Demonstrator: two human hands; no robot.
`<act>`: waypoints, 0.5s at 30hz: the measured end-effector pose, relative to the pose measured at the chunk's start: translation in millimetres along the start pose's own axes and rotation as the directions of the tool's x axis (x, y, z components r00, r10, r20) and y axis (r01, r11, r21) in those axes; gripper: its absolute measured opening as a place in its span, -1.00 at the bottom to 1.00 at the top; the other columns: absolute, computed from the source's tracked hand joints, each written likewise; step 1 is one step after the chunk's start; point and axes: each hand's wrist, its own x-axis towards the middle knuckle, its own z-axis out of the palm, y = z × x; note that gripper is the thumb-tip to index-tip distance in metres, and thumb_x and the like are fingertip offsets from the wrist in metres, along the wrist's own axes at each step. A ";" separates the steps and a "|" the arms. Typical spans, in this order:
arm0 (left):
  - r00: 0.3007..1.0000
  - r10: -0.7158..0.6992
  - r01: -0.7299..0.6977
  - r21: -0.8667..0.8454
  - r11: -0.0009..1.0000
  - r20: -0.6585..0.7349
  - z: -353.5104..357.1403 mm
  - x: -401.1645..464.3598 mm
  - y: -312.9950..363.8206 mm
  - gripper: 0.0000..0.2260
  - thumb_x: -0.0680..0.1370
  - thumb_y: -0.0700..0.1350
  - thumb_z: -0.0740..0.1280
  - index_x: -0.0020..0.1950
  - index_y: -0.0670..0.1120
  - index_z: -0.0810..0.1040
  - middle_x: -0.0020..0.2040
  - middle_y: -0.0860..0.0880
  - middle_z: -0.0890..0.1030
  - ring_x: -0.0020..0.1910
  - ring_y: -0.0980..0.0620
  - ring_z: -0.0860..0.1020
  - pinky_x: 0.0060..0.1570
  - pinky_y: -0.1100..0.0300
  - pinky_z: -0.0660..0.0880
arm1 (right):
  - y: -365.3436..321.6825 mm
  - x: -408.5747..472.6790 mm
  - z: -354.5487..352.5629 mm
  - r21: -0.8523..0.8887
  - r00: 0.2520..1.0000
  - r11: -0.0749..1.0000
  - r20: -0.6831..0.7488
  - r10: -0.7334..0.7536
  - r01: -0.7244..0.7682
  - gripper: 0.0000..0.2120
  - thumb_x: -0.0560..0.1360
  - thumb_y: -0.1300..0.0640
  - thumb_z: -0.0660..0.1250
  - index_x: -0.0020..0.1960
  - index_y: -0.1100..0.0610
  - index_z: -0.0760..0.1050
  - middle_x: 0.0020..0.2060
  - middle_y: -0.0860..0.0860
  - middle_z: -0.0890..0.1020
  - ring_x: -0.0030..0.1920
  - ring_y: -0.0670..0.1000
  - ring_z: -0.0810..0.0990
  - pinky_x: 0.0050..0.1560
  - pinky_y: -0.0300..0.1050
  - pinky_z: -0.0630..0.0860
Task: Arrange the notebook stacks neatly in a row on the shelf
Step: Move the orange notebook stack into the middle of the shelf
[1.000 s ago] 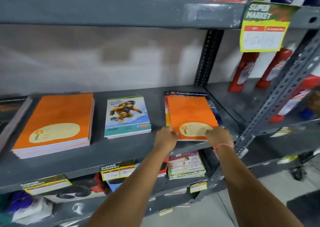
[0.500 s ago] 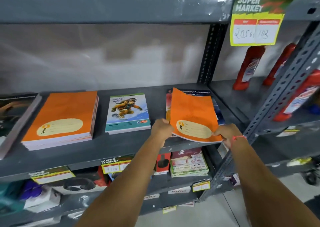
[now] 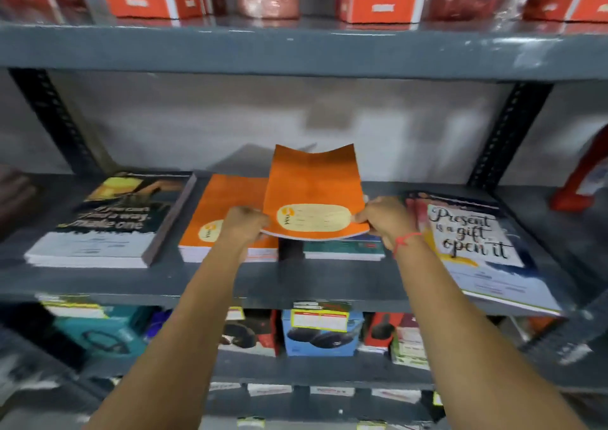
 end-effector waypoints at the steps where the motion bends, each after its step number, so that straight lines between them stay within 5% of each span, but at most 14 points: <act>1: 0.999 -0.014 0.014 0.014 1.000 -0.030 -23.0 7.3 -4.6 -0.70 0.41 -0.42 0.26 -0.43 -0.11 0.36 -0.40 -0.05 0.37 -0.38 0.06 0.36 -0.42 0.27 0.41 | -7.9 -0.7 25.7 -0.019 0.999 1.000 0.033 -0.012 0.013 -0.90 0.24 0.40 0.39 -0.41 0.32 0.49 -0.27 0.30 0.59 -0.20 0.20 0.59 -0.07 0.03 0.54; 3: 0.998 -0.039 0.042 0.065 0.997 -0.059 -60.9 18.5 -13.7 -0.69 0.42 -0.42 0.25 -0.44 -0.12 0.32 -0.40 -0.07 0.34 -0.39 0.05 0.34 -0.45 0.28 0.41 | -15.3 0.4 68.0 -0.062 0.997 0.998 0.075 -0.018 0.023 -0.92 0.24 0.37 0.40 -0.34 0.39 0.52 -0.20 0.31 0.63 -0.10 0.24 0.64 0.03 0.15 0.59; 5: 0.996 -0.052 0.059 0.106 0.993 -0.069 -88.9 28.8 -22.7 -0.67 0.41 -0.45 0.23 -0.46 -0.13 0.28 -0.44 -0.09 0.30 -0.45 -0.01 0.27 -0.58 0.34 0.33 | -19.2 0.8 99.7 -0.112 0.994 0.993 0.106 -0.008 0.020 -0.81 0.24 0.34 0.43 -0.46 0.25 0.43 -0.24 0.24 0.60 -0.12 0.21 0.63 -0.03 0.12 0.59; 10: 0.995 -0.057 0.082 0.353 0.932 -0.079 -127.7 56.8 -42.4 -0.72 0.42 -0.40 0.22 -0.44 -0.18 0.27 -0.36 -0.14 0.32 -0.35 -0.08 0.30 -0.30 0.12 0.29 | -15.1 -0.3 154.8 -0.246 0.996 0.969 0.085 0.015 0.006 -0.64 0.30 0.29 0.42 -0.49 0.14 0.27 -0.43 0.08 0.44 -0.37 0.06 0.43 -0.35 -0.15 0.41; 12: 0.999 -0.033 0.050 0.554 0.831 -0.042 -130.7 60.7 -50.2 -0.67 0.40 -0.31 0.26 -0.52 -0.14 0.24 -0.46 -0.12 0.32 -0.44 -0.10 0.33 -0.39 0.16 0.26 | -10.1 -1.6 163.8 -0.355 0.997 0.935 0.073 0.014 0.013 -0.75 0.36 0.29 0.35 -0.41 0.17 0.33 -0.27 0.13 0.53 -0.32 0.06 0.47 -0.34 -0.16 0.39; 14: 1.000 -0.004 0.009 0.709 0.705 -0.009 -131.9 61.5 -55.0 -0.74 0.39 -0.21 0.30 -0.48 -0.14 0.34 -0.39 -0.13 0.46 -0.27 -0.16 0.50 -0.24 0.13 0.39 | -9.7 -2.7 167.3 -0.435 0.998 0.900 0.061 -0.002 0.029 -0.93 0.40 0.28 0.31 -0.15 0.25 0.43 -0.03 0.22 0.57 -0.11 0.13 0.54 -0.17 -0.08 0.47; 15: 1.000 -0.001 -0.002 0.760 0.650 0.004 -131.7 60.7 -54.1 -0.84 0.40 -0.17 0.31 -0.38 -0.14 0.43 -0.26 -0.16 0.55 -0.10 -0.18 0.53 -0.11 0.11 0.42 | -9.7 -0.9 168.0 -0.471 0.999 0.882 0.049 -0.002 0.025 -0.76 0.40 0.27 0.31 0.05 0.28 0.41 0.11 0.24 0.54 0.03 0.18 0.54 -0.03 -0.03 0.51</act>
